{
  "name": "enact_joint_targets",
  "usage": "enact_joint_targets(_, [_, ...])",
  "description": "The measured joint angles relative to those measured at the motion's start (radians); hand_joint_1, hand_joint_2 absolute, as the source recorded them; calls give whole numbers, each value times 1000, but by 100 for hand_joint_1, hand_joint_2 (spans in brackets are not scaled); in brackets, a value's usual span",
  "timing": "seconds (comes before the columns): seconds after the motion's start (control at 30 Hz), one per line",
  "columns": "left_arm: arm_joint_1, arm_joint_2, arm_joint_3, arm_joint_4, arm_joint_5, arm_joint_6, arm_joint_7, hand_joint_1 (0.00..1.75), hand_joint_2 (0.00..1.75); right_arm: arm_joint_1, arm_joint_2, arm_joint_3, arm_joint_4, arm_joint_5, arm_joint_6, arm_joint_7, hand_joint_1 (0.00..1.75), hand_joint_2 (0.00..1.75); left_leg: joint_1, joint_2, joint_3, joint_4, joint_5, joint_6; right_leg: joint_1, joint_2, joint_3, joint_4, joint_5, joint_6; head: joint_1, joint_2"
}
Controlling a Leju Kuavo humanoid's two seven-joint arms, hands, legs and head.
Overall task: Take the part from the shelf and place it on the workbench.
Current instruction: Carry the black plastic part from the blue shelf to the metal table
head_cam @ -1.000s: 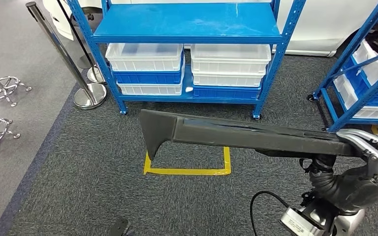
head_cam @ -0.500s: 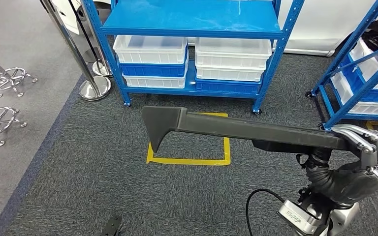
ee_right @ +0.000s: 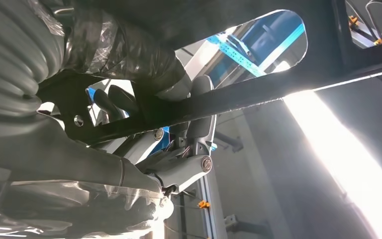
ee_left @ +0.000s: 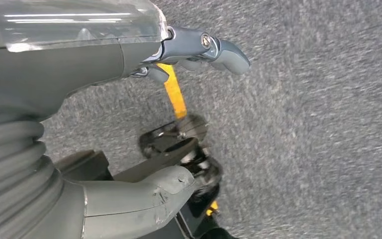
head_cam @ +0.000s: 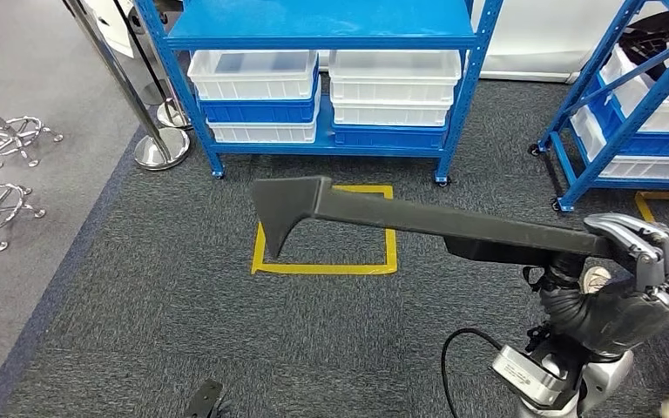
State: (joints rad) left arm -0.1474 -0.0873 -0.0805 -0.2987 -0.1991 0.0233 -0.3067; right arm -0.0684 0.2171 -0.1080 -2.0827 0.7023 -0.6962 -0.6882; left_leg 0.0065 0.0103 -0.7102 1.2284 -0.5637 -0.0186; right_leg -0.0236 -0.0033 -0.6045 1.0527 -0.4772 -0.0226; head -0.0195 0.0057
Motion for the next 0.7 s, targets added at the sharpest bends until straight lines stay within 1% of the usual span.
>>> enact_joint_targets(0.03, [0,3,0,0,0,-3,0,0,175,-2,0,0,2,0,0,0,175,175,0,0,-6,49,-23,0,3,0,-13,0,10,-1,0,0])
enact_joint_targets(0.07, [0,5,0,0,0,-6,0,0,175,-4,0,0,4,-1,0,0,175,175,0,-1,1,72,-24,2,5,0,-26,1,19,-1,0,0])
enact_joint_targets(0.1, [1,8,0,0,1,-8,0,0,175,-5,0,0,5,-2,0,0,175,175,0,-1,25,61,-8,5,6,0,-37,1,29,0,0,0])
enact_joint_targets(0.13, [0,10,0,0,1,-9,0,0,175,-6,0,0,5,-4,0,0,175,175,-1,-1,65,16,17,10,7,0,-47,1,37,1,0,0])
enact_joint_targets(0.17, [0,13,0,0,2,-10,0,0,175,-7,0,0,5,-4,0,0,175,175,-3,-2,118,-52,34,15,7,0,-54,1,46,3,0,0])
enact_joint_targets(0.2, [-1,15,0,0,3,-10,-1,0,175,-9,0,0,5,-4,0,0,175,175,-7,-2,169,-125,40,20,7,0,-60,1,54,6,0,0])
enact_joint_targets(0.23, [-3,17,0,-1,3,-10,-2,0,175,-10,0,0,5,-3,0,0,175,175,-10,-3,206,-182,39,25,7,0,-63,-1,62,12,0,0])
enact_joint_targets(0.27, [-4,18,0,-1,4,-10,-4,0,175,-11,0,0,5,-2,0,0,175,175,-13,-4,225,-218,34,29,7,-1,-65,-4,71,18,0,0])
enact_joint_targets(0.3, [-4,20,0,-1,4,-11,-5,0,175,-11,0,0,5,-1,0,0,175,175,-16,-4,228,-232,34,34,6,-2,-65,-9,80,25,0,0])
enact_joint_targets(0.33, [-4,19,0,-1,4,-12,-6,0,175,-12,0,0,5,0,0,0,175,175,-15,-3,223,-238,43,39,7,-2,-64,-16,89,32,0,0])
enact_joint_targets(0.37, [-4,18,0,-1,4,-13,-6,0,175,-12,-1,0,5,0,0,0,175,175,-14,-1,220,-245,54,45,7,-1,-67,-16,88,37,0,0])
enact_joint_targets(0.4, [-4,18,-1,-1,4,-14,-6,0,175,-12,-2,0,5,0,0,0,175,175,-11,1,217,-252,66,51,8,0,-72,-5,72,40,0,0])
enact_joint_targets(0.43, [-6,17,-1,-1,5,-14,-6,0,175,-12,-3,0,5,0,0,0,175,175,-9,3,210,-257,79,58,9,1,-84,27,36,43,0,0])
enact_joint_targets(0.47, [-6,16,-2,-1,6,-15,-6,0,175,-12,-4,0,5,0,0,0,175,175,-10,5,200,-258,90,64,8,2,-100,78,-14,44,0,0])
enact_joint_targets(0.5, [-7,16,-2,-1,7,-15,-6,0,175,-12,-6,0,5,0,0,0,175,175,-11,6,187,-257,99,68,9,2,-116,141,-62,46,1,0])
enact_joint_targets(0.53, [-7,16,-2,-1,8,-16,-6,0,175,-11,-8,0,5,0,0,0,175,175,-13,6,172,-255,109,70,8,2,-129,201,-95,48,0,0])
enact_joint_targets(0.57, [-6,16,-2,-1,9,-18,-6,0,175,-10,-9,0,5,0,0,0,175,175,-14,7,158,-251,117,70,8,2,-129,239,-103,50,0,0])
enact_joint_targets(0.6, [-6,16,-2,-1,9,-19,-6,0,175,-10,-10,0,5,0,0,0,175,175,-14,7,143,-246,124,69,8,2,-115,245,-90,51,0,0])
enact_joint_targets(0.63, [-6,16,-3,-1,9,-20,-6,0,175,-9,-11,0,5,0,0,0,175,175,-14,7,130,-239,129,67,8,2,-81,214,-66,50,0,0])
enact_joint_targets(0.67, [-6,16,-3,-1,10,-20,-6,0,175,-10,-12,0,5,0,0,0,175,175,-14,7,117,-230,133,65,8,1,-33,154,-45,49,0,0])
enact_joint_targets(0.7, [-6,16,-4,-1,10,-21,-7,0,175,-10,-12,0,4,1,0,0,175,175,-16,6,105,-220,135,62,9,1,16,85,-38,45,0,0])
